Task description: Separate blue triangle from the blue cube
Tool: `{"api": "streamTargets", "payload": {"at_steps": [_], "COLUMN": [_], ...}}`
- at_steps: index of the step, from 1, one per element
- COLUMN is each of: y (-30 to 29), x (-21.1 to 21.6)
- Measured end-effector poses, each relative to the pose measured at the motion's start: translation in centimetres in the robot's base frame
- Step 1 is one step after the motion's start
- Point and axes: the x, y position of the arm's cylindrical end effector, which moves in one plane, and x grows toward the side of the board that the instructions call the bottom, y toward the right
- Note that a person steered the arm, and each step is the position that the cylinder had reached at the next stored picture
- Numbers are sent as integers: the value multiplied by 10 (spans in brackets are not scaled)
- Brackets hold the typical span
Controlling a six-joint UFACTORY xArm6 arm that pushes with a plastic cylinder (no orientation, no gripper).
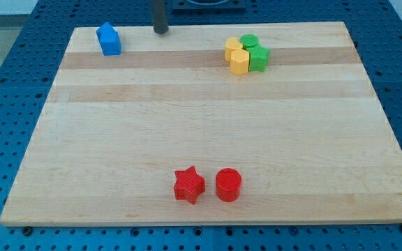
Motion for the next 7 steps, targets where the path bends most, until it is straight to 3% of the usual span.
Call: {"api": "streamTargets", "payload": {"at_steps": [4, 7], "y": [-99, -127], "x": [1, 12]}}
